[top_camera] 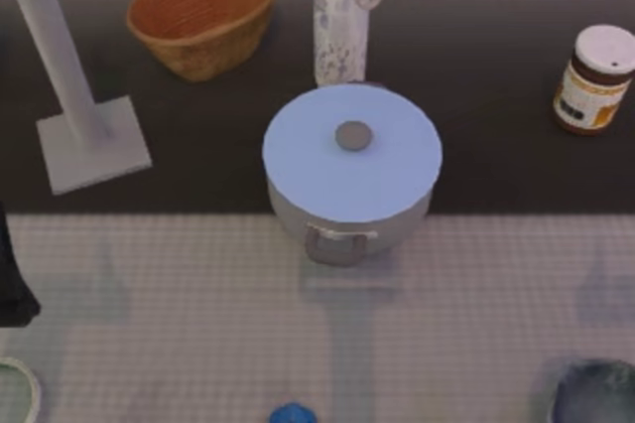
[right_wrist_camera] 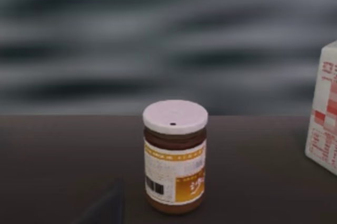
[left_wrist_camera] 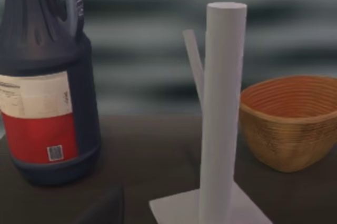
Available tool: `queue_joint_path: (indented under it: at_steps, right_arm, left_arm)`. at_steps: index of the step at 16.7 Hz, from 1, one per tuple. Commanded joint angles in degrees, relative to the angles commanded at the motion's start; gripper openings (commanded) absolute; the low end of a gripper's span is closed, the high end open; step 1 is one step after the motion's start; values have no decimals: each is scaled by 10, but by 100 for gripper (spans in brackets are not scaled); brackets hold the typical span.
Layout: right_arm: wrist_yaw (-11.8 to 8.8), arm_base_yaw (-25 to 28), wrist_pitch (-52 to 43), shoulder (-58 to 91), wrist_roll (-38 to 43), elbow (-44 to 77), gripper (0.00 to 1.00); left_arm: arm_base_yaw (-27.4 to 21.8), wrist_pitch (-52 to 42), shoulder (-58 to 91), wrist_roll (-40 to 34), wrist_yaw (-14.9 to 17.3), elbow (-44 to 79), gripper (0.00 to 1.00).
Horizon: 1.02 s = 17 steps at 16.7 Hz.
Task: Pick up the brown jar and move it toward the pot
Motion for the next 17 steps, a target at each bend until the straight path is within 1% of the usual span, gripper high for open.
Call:
queue_joint_path:
  at_steps: [4,8,12,17]
  right_arm:
    - [1,-2,-7,15,-3,16,100]
    - [4,-9,-56,110,-25,114,100]
    - [2,-14,-143,277,-65,281,100]
    - [-10,-16,-291,553,-134,551,100]
  left_arm:
    - [0,0,0,0,0,0,100]
    - [0,0,0,0,0,0,100]
    - [0,0,0,0,0,0,100]
    - [0,0,0,0,0,0,100]
